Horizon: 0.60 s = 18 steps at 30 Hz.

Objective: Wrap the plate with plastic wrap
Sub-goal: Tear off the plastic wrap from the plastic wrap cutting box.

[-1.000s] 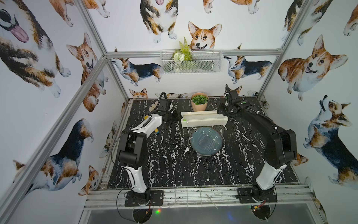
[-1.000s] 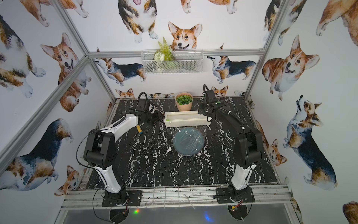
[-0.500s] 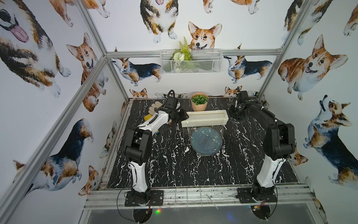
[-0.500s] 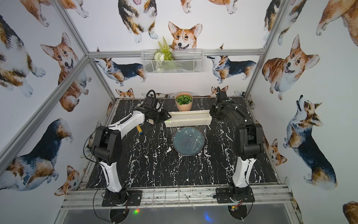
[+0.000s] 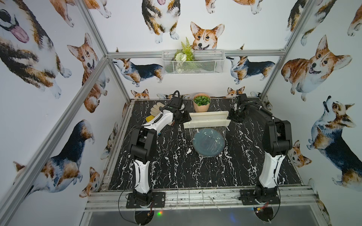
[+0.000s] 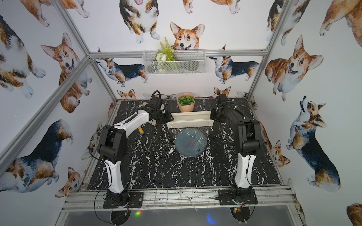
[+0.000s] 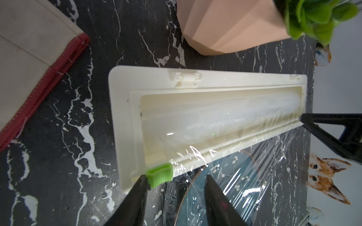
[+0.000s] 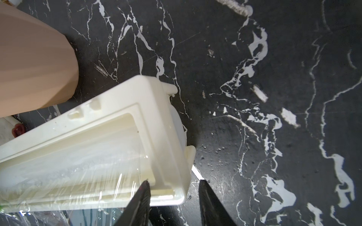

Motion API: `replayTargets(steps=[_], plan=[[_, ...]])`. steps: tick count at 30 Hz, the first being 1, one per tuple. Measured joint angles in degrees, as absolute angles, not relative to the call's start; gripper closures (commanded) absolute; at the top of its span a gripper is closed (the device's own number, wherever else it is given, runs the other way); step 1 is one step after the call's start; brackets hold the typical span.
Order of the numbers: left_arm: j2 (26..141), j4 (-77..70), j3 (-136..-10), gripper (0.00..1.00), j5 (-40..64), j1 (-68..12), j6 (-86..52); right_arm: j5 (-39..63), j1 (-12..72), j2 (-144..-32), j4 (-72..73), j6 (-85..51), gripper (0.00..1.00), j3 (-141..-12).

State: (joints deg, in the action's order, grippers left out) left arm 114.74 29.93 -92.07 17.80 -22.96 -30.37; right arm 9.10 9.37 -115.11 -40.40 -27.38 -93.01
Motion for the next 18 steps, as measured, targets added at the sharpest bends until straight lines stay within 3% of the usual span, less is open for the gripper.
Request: replayTargets(steps=[5,12,18], plan=[[114.7,32.1,-93.1,0.48,16.1,-23.3,-28.9,9.8,9.6,-115.7,-38.5,-27.0,0.57,-92.8],[115.0,34.3,-94.3,0.48,13.8,-23.3,-27.0,8.9,9.8,-115.8,-37.0,-27.0,0.71,-92.1],[115.8,35.0,-94.7,0.49,13.0,-24.1,-26.6,7.7,10.0,-115.3,-36.8,-26.1,0.71,-91.9]])
